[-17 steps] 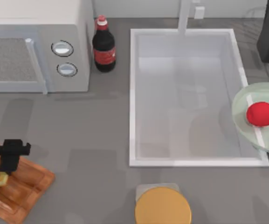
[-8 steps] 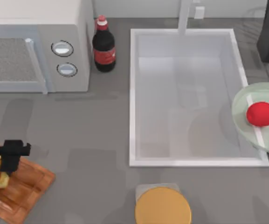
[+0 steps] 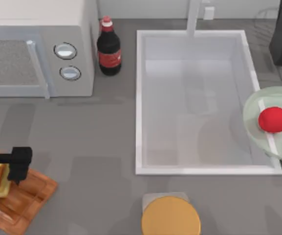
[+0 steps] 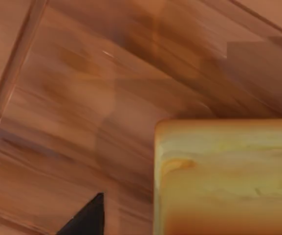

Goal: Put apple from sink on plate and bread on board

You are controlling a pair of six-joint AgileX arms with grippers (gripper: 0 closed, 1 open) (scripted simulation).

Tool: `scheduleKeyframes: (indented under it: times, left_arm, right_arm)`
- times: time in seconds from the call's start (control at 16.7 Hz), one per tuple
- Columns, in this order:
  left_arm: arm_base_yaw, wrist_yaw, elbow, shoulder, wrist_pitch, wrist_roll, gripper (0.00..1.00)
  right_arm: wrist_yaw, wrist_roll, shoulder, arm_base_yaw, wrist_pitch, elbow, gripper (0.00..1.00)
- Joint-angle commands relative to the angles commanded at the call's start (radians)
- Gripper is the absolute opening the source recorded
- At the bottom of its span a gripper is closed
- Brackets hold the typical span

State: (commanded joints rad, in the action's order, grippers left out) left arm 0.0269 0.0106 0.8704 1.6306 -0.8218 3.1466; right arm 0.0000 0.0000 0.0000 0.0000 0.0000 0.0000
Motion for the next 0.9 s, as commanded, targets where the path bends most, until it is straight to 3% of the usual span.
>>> scheduleKeyframes:
  times: [0.3, 0.48, 0.72, 0.9]
  left_arm:
    - [0.000, 0.000, -0.001, -0.007, 0.003, -0.009, 1.00]
    - [-0.002, 0.000, -0.024, -0.055, 0.032, -0.095, 1.00]
    - [-0.002, 0.000, -0.104, -0.190, 0.104, -0.354, 1.00]
    - [-0.004, -0.001, -0.179, -0.349, 0.172, -0.652, 1.00]
  right_arm:
    - [0.000, 0.000, 0.000, 0.000, 0.000, 0.000, 1.00]
    - [0.000, 0.000, 0.000, 0.000, 0.000, 0.000, 1.00]
    - [0.000, 0.000, 0.000, 0.000, 0.000, 0.000, 1.00]
    - [0.000, 0.000, 0.000, 0.000, 0.000, 0.000, 1.00]
